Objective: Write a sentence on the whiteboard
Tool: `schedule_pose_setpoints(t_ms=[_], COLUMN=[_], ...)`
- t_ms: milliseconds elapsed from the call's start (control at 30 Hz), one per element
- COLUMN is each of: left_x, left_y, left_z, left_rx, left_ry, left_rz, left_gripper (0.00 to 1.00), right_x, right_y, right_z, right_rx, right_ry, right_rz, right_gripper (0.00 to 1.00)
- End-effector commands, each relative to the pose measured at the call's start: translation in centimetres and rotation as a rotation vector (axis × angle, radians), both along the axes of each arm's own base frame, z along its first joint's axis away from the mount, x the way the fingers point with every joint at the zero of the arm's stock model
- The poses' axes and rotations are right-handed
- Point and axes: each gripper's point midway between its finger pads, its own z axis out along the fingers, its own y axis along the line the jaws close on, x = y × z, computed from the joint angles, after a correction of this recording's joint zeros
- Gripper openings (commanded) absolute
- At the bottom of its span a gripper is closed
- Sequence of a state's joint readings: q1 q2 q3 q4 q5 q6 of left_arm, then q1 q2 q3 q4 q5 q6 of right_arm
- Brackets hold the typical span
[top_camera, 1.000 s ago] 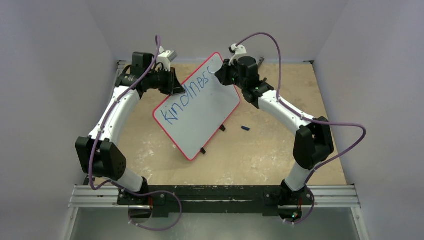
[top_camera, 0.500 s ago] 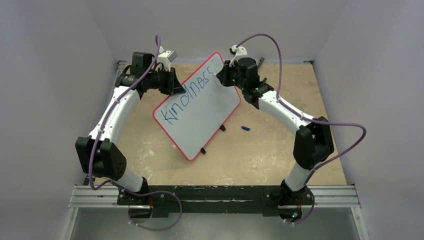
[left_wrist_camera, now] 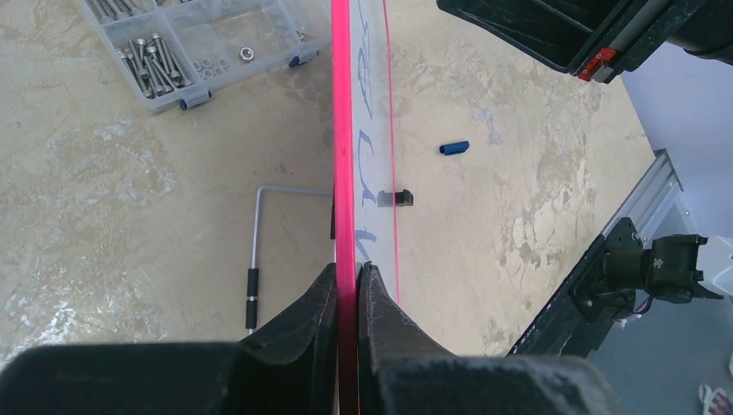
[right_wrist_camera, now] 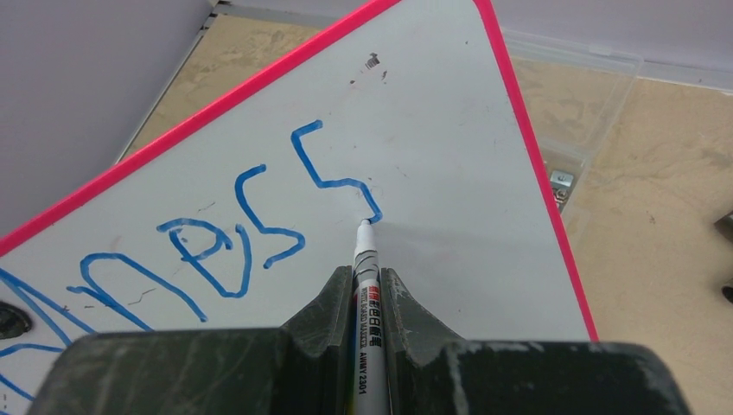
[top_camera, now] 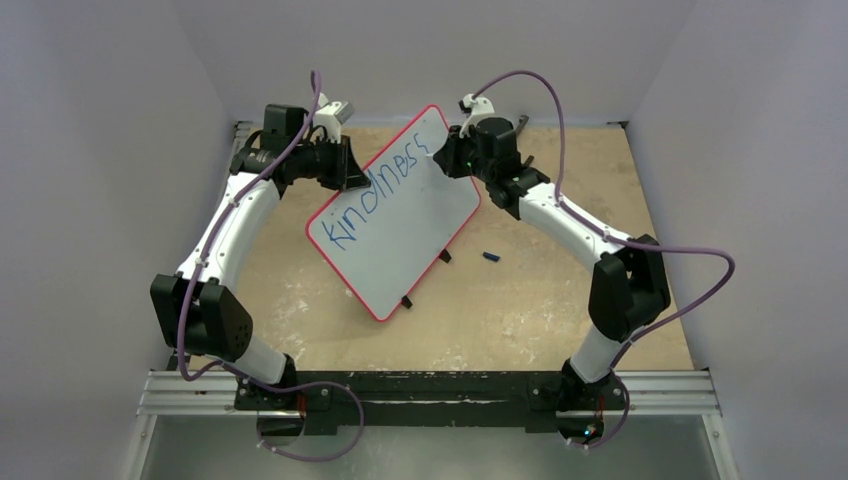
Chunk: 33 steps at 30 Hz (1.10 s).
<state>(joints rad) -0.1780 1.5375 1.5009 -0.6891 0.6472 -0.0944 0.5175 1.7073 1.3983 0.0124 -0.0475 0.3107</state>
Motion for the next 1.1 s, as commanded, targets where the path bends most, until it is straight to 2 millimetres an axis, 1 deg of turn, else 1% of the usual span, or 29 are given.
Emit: schedule_pose_setpoints(t_ms=[0, 267, 400, 467, 700, 900, 1067], left_x=[-1.7, -1.8, -1.8, -1.8, -1.9, -1.9, -1.9], left_y=[-0.6, -0.6, -0.6, -0.6, -0.5, -0.6, -0.6], left_z=[-0.1, 0.0, 0.0, 0.1, 0.4, 0.3, 0.2], left_rx=[0.024, 0.022, 0.022, 0.021, 0.02, 0.015, 0.015], left_ry=[-0.018, -0.019, -0.019, -0.022, -0.033, -0.028, -0.023], left_rz=[-0.074, -0.074, -0.073, -0.073, -0.072, -0.069, -0.062], left_gripper=[0.0, 0.0, 0.0, 0.0, 0.0, 0.0, 0.0], right_x=[-1.8, -2.2, -2.6, -3.0, -4.7, -6.6, -8.8], right_y=[1.1, 1.4, 1.0, 0.7, -0.6, -1.6, -1.8], right_z=[2.8, 3.9, 5.0, 5.2, 7.1, 7.0, 6.3], right_rx=[0.051, 0.065, 0.073, 0.069, 0.068, 0.063, 0.079], right_ry=[-0.035, -0.045, -0.064, -0.052, -0.072, -0.087, -0.082], right_rz=[0.091, 0.116, 0.108, 0.104, 0.089, 0.103, 0.15], right_gripper=[0.0, 0.0, 0.0, 0.0, 0.0, 0.0, 0.0])
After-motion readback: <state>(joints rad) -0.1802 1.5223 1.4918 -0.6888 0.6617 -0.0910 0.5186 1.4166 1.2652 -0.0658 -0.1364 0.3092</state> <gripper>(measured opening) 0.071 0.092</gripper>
